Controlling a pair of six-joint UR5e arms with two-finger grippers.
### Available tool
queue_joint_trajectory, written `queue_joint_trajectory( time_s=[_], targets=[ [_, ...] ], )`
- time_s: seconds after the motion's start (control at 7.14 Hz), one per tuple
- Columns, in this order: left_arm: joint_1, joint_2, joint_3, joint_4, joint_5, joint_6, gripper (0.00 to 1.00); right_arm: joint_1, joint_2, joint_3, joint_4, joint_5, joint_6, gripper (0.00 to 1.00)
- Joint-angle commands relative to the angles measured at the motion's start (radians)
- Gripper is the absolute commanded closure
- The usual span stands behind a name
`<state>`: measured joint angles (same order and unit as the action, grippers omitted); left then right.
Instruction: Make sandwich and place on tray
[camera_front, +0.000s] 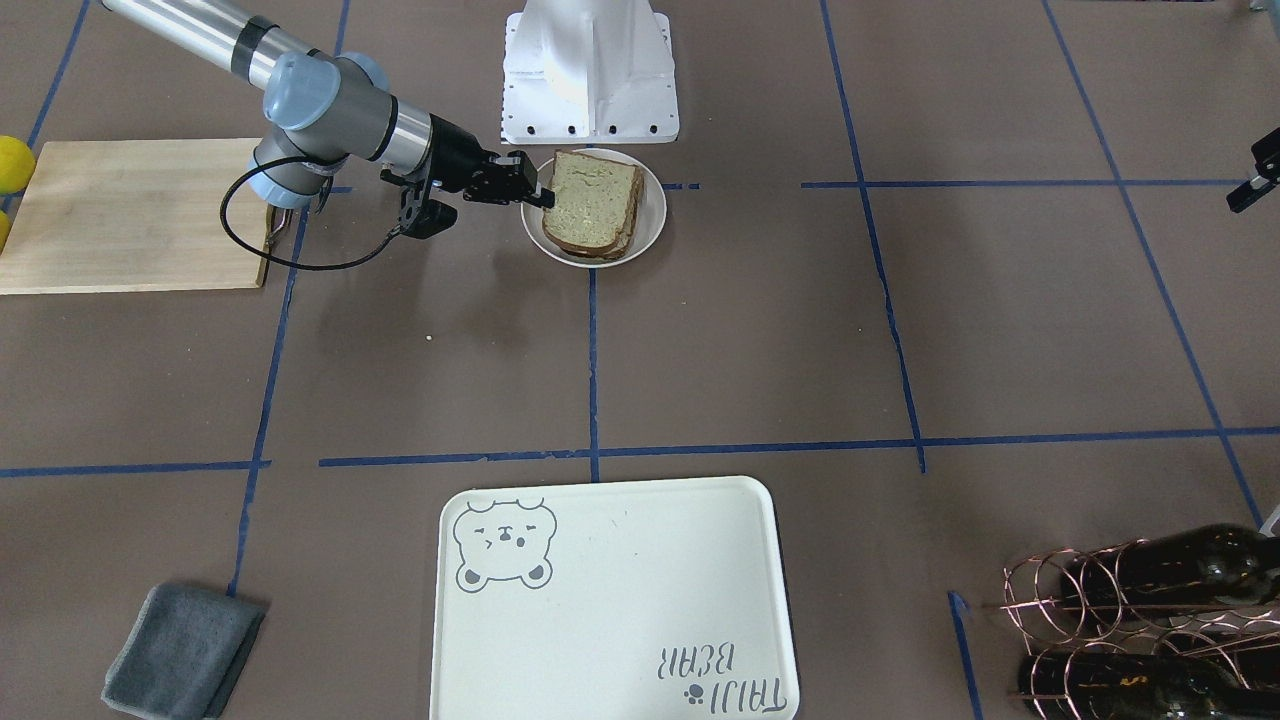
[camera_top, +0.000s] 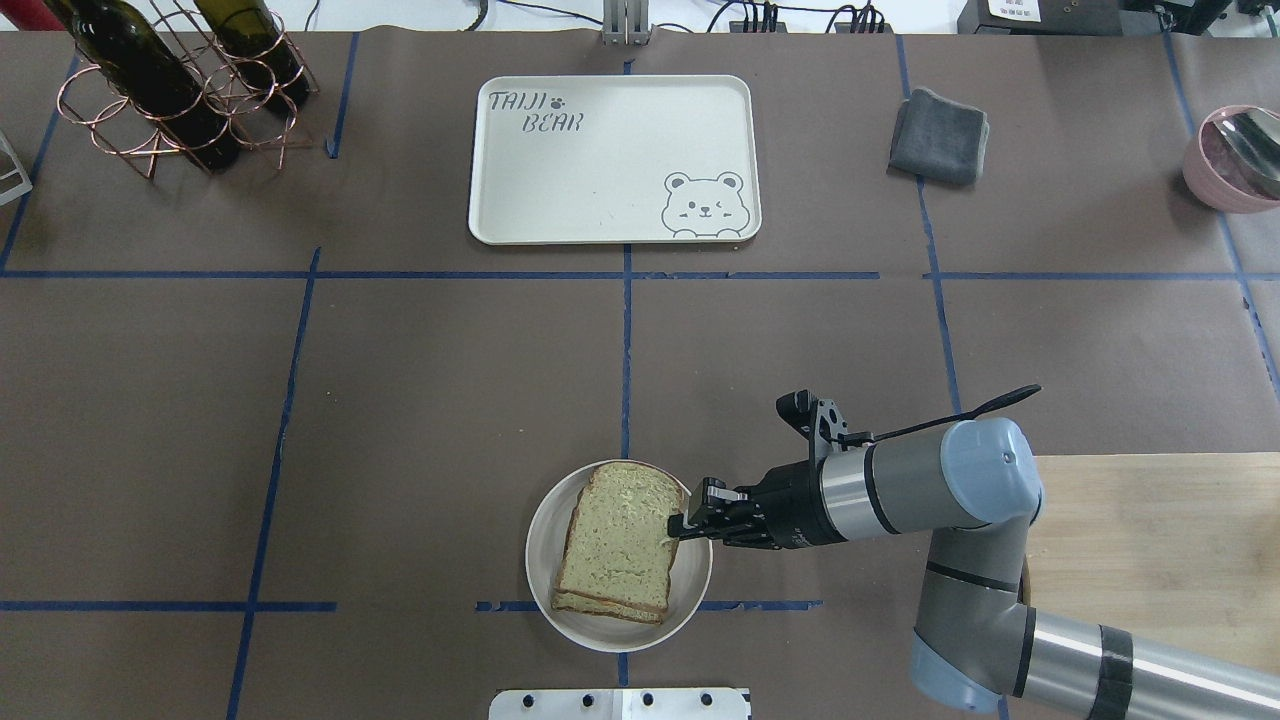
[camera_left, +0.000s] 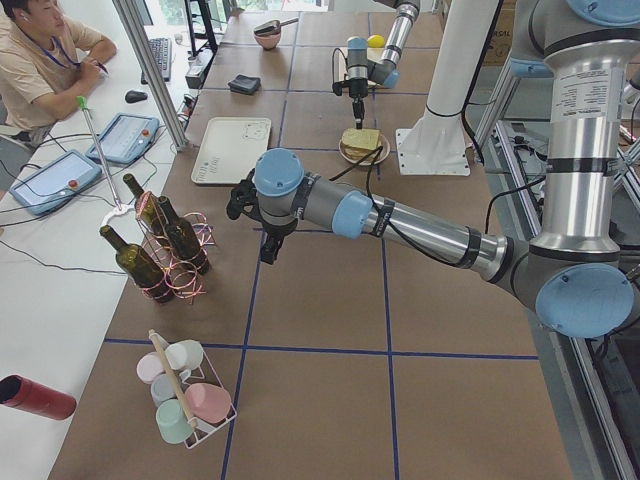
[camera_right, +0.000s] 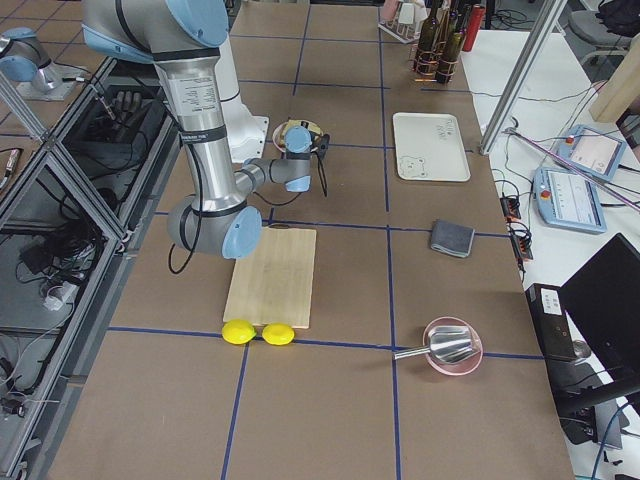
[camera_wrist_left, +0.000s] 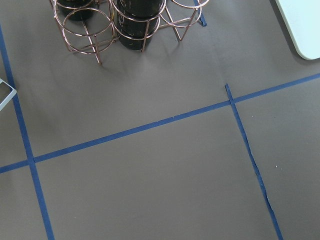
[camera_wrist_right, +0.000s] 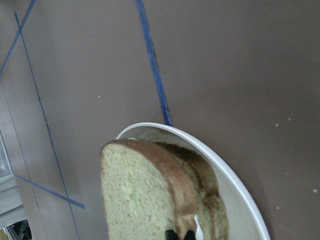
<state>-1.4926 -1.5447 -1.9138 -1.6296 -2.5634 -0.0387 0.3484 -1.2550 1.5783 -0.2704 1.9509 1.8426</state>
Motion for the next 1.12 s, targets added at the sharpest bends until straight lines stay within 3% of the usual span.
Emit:
queue_joint_trajectory(
  time_s=[0.0, 0.42, 0.56, 0.7, 0.84, 0.98],
  targets=[
    [0.000, 0.000, -0.004, 0.001, 0.000, -0.001, 0.00, -0.016, -0.001, 0.002, -0.001, -0.035, 0.001, 1.00],
    [0.049, 0.000, -0.004, -0.006, -0.015, -0.012, 0.00, -0.017, 0.006, 0.002, -0.001, -0.035, 0.000, 0.93],
    [0.090, -0.003, -0.005, -0.047, -0.049, -0.108, 0.00, -0.019, 0.005, 0.003, -0.001, -0.035, 0.000, 0.93],
    [0.138, -0.002, -0.004, -0.169, -0.050, -0.245, 0.00, -0.019, 0.002, 0.005, 0.000, -0.035, 0.000, 0.93],
    [0.234, -0.005, -0.005, -0.299, -0.047, -0.452, 0.00, -0.019, 0.002, 0.005, 0.002, -0.033, 0.000, 0.86],
    [0.303, -0.006, -0.001, -0.478, -0.037, -0.668, 0.00, -0.019, 0.002, 0.006, 0.002, -0.035, 0.000, 0.52]
  ],
)
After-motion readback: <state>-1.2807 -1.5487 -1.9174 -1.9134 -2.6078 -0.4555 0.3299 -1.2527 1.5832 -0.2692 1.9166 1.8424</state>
